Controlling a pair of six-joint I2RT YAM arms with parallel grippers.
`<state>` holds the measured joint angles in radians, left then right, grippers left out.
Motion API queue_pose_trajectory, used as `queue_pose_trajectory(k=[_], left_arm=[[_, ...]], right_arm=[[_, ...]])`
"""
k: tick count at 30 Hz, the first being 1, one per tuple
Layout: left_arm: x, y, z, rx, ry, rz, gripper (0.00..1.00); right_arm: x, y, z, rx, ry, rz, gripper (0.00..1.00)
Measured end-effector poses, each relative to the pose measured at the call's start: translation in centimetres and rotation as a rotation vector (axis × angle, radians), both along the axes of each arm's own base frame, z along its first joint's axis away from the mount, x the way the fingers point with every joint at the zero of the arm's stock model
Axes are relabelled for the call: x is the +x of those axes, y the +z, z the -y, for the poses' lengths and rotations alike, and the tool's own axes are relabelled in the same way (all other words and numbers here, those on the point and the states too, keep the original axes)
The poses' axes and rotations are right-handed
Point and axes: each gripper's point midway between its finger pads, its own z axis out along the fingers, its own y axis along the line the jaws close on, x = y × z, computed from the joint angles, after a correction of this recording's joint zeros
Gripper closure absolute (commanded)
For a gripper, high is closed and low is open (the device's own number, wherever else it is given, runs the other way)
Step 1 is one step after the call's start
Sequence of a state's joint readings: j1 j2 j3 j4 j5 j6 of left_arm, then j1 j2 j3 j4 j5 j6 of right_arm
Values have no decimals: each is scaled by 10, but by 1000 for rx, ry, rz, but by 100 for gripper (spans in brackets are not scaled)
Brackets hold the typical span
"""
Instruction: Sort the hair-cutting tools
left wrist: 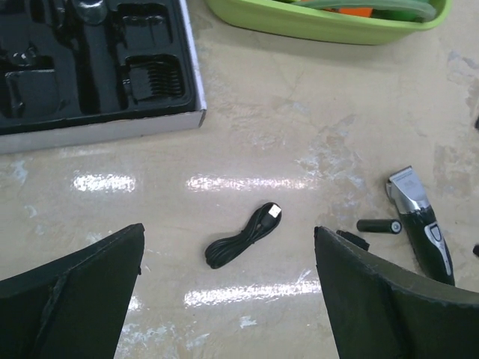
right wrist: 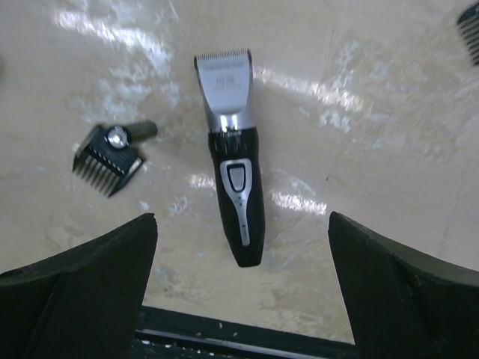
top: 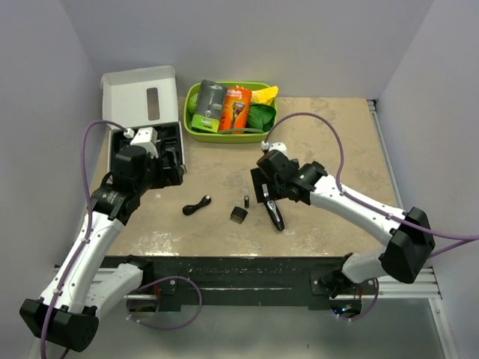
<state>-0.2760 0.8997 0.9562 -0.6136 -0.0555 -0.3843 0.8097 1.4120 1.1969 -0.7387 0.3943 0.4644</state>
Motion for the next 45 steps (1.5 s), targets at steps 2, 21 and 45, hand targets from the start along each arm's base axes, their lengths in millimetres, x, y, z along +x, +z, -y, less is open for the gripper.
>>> queue_pose_trajectory(k=[2,21,45], left_arm=[[-2,-7,-7,11,43,-15,1],[73,-67,-140,102,573,-254,0],[173,-74,-245,180,692,-228,8]], right_arm=[[-17,-23,3,-11,16,-56,2],[-6,10,-53,131,109,27,1],[-24,-1,-87,282,232,57,2]])
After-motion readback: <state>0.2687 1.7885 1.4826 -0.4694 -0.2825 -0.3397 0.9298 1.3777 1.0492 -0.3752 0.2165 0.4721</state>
